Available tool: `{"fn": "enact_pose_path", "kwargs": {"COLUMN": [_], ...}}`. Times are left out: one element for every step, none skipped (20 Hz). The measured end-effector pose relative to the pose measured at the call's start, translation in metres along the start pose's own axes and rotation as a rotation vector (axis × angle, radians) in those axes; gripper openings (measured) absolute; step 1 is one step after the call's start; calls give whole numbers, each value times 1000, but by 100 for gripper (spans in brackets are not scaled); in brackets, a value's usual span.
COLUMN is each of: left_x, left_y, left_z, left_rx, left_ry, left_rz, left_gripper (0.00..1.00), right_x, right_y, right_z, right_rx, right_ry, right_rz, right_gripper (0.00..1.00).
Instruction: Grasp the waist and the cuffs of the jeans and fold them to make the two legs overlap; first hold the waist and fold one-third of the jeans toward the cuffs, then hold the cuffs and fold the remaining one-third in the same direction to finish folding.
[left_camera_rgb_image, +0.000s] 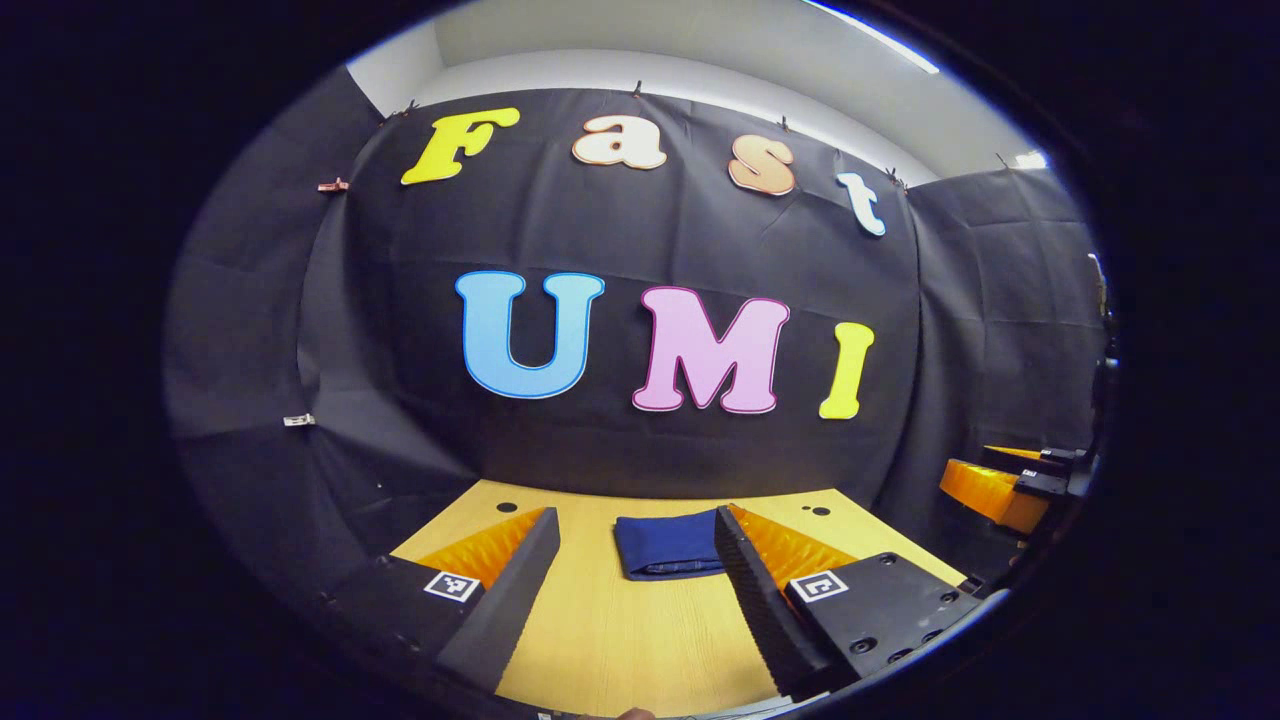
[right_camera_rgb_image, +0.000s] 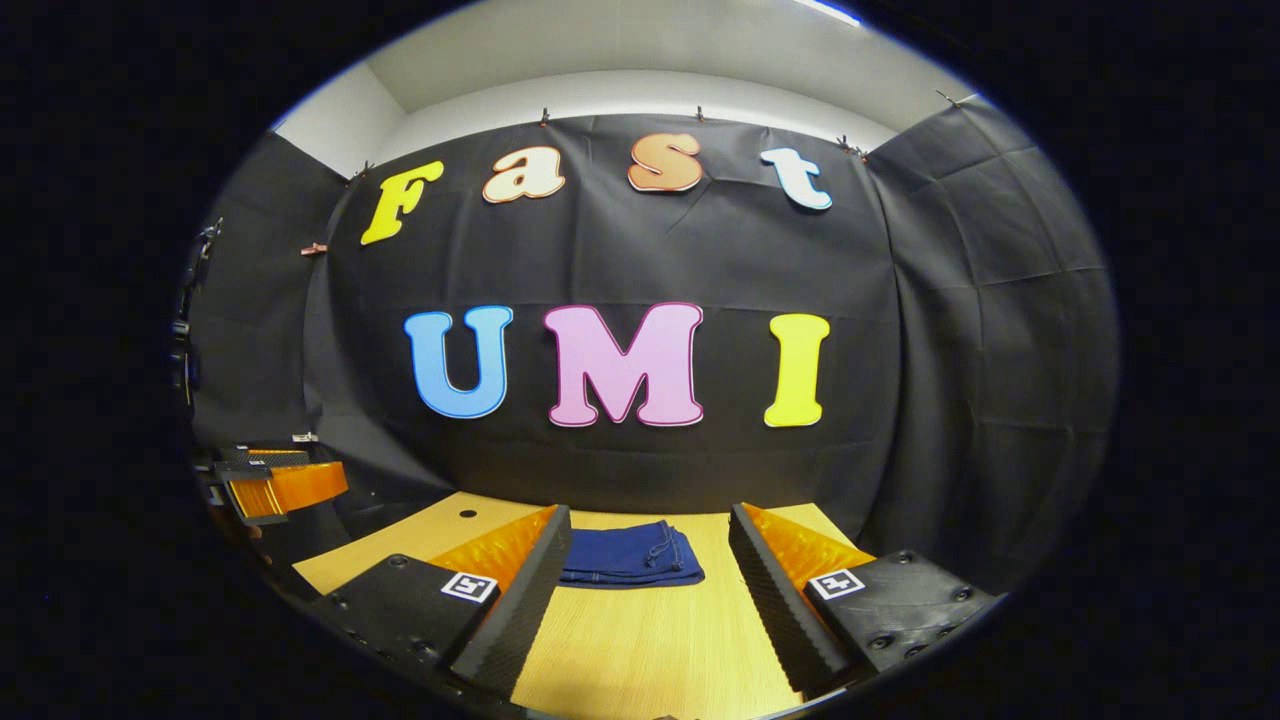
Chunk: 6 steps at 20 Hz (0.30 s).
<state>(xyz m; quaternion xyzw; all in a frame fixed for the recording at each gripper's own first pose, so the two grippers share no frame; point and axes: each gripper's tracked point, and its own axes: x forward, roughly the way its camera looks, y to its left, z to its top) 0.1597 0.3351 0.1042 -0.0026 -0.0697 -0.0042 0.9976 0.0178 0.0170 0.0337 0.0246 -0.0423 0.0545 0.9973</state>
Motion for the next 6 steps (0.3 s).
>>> {"fn": "enact_pose_path", "kwargs": {"left_x": [2, 0, -1, -3, -4, -4], "left_y": [3, 3, 4, 1, -2, -2], "left_z": [-1, -1, 1, 4, 4, 1], "left_rx": [17, 31, 39, 40, 39, 38], "left_ry": [2, -2, -8, -13, -16, -15], "left_rz": [4, 7, 7, 2, -4, -7], "left_gripper": [96, 96, 97, 97, 96, 96], "right_x": [-2, -5, -8, -10, -12, -12], "right_y": [-1, 0, -1, -4, -8, -10], "right_z": [-3, -4, -5, -6, -8, -11], "right_rx": [14, 26, 27, 17, 9, 6], "right_ry": [3, 8, 16, 15, 16, 22], "right_rz": [-2, 1, 2, -6, -12, -17], "right_gripper": [97, 96, 96, 96, 96, 96]}}
